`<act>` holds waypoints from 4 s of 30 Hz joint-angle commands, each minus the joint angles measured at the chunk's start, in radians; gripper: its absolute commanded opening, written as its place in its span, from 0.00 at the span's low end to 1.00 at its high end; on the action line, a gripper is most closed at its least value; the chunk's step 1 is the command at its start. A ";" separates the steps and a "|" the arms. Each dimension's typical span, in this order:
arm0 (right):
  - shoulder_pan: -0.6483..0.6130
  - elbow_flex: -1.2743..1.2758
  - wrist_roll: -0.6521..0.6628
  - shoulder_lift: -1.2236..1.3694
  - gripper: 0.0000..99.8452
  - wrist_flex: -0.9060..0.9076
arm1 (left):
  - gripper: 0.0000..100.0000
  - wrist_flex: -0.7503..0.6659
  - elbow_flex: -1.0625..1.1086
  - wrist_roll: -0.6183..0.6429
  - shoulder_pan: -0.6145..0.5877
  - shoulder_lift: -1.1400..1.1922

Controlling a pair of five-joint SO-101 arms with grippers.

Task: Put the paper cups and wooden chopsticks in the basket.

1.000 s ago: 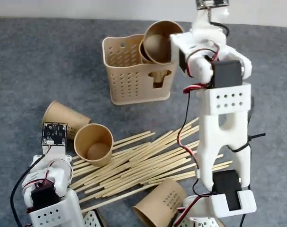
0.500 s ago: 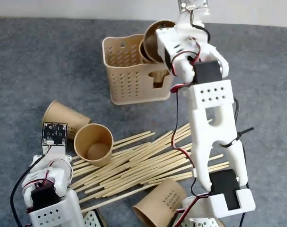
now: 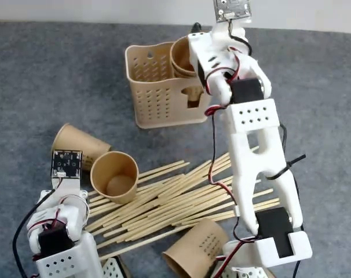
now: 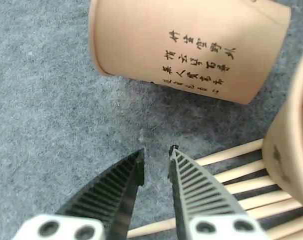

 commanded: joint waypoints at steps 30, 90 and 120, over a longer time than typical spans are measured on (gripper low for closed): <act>-0.547 0.036 -0.043 -0.395 0.23 0.871 | 0.10 -0.011 -0.008 -0.005 -0.013 -0.015; -0.278 0.351 0.002 -0.406 0.01 0.727 | 0.10 -0.011 -0.008 -0.005 -0.015 -0.015; 0.022 -0.140 0.002 -0.323 0.01 0.460 | 0.10 -0.011 -0.008 -0.005 -0.015 -0.015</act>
